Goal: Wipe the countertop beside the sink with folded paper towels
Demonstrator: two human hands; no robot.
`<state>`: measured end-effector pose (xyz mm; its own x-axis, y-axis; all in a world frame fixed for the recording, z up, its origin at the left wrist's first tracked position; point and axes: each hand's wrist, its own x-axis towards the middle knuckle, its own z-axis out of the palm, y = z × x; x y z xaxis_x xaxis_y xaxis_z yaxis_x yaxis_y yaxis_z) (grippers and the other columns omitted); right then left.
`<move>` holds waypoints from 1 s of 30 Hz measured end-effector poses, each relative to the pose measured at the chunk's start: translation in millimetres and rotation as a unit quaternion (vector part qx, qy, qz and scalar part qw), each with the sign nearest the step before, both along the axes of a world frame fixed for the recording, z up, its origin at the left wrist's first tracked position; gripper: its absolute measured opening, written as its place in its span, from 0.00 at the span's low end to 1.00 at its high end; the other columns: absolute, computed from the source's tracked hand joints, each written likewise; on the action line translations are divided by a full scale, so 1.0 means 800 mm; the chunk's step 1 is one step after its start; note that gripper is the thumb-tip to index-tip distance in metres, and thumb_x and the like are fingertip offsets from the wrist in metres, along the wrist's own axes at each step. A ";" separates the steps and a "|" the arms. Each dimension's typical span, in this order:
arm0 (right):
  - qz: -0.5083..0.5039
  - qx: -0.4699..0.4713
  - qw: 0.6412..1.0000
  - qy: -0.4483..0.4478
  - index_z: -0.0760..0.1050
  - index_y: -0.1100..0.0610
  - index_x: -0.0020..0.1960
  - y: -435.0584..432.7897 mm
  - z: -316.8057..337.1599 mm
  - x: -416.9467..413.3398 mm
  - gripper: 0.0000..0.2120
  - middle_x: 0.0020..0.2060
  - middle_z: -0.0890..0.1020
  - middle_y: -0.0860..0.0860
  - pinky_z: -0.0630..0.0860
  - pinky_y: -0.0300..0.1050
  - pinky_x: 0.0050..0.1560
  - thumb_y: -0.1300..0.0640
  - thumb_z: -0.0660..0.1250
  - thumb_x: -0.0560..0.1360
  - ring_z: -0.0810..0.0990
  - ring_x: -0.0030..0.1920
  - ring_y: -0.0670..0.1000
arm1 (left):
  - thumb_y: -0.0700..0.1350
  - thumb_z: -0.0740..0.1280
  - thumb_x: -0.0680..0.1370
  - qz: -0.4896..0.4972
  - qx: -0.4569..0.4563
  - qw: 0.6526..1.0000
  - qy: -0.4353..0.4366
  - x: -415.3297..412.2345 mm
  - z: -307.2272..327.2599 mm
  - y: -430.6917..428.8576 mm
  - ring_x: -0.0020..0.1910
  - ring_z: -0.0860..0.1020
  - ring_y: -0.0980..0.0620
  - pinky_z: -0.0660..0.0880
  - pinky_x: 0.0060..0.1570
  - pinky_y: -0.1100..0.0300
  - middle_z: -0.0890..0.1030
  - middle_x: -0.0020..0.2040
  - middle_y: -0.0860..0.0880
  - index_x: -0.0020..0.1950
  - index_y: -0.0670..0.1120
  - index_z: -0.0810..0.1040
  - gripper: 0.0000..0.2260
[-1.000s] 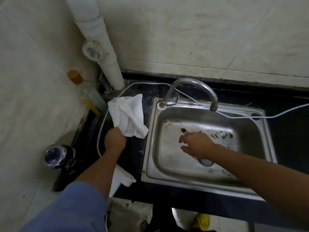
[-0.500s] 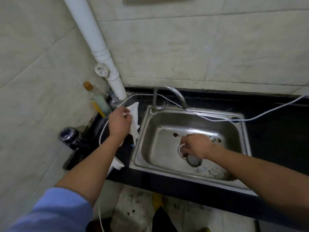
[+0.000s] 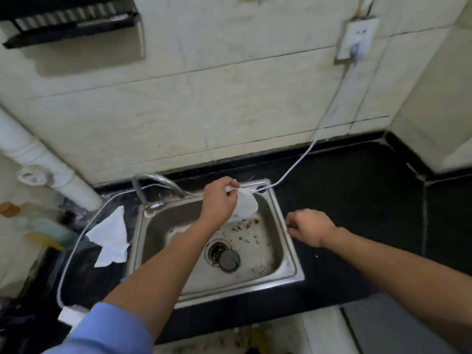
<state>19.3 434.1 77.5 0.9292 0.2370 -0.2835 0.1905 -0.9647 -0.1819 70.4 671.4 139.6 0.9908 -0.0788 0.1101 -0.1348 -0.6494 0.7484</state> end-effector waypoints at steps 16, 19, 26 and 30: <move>-0.298 -0.023 0.953 0.055 0.74 0.46 0.56 -0.229 -0.031 -0.123 0.12 0.53 0.80 0.47 0.76 0.48 0.50 0.45 0.61 0.75 0.79 0.53 0.53 | 0.33 0.63 0.74 -0.300 -0.025 0.952 0.062 0.017 -0.056 -0.299 0.45 0.78 0.55 0.72 0.45 0.66 0.81 0.44 0.51 0.46 0.44 0.81 0.10; -0.288 -0.023 0.955 0.070 0.74 0.47 0.58 -0.256 -0.055 -0.121 0.13 0.54 0.80 0.48 0.75 0.47 0.49 0.45 0.61 0.76 0.78 0.54 0.53 | 0.34 0.62 0.74 -0.297 0.020 0.950 0.095 0.011 -0.101 -0.314 0.45 0.78 0.54 0.69 0.45 0.70 0.82 0.45 0.50 0.45 0.44 0.81 0.10; -0.227 0.039 0.965 0.126 0.74 0.49 0.59 -0.301 -0.110 -0.068 0.13 0.56 0.80 0.49 0.74 0.47 0.52 0.47 0.61 0.77 0.77 0.55 0.53 | 0.39 0.63 0.73 -0.251 0.228 0.913 0.226 -0.001 -0.194 -0.295 0.53 0.78 0.47 0.75 0.54 0.55 0.79 0.55 0.47 0.52 0.46 0.81 0.11; -0.240 0.083 0.961 0.111 0.75 0.50 0.59 -0.303 -0.128 -0.025 0.13 0.54 0.81 0.51 0.75 0.48 0.51 0.47 0.60 0.78 0.79 0.53 0.54 | 0.42 0.61 0.76 -0.188 0.290 0.908 0.239 0.006 -0.203 -0.282 0.49 0.78 0.46 0.74 0.46 0.55 0.80 0.49 0.43 0.46 0.43 0.81 0.09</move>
<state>-0.9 191.4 -25.3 0.8642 -0.1442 -0.4820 -0.3296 -0.8860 -0.3261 74.9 445.9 -23.1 0.8058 -0.3282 -0.4929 -0.1783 -0.9282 0.3266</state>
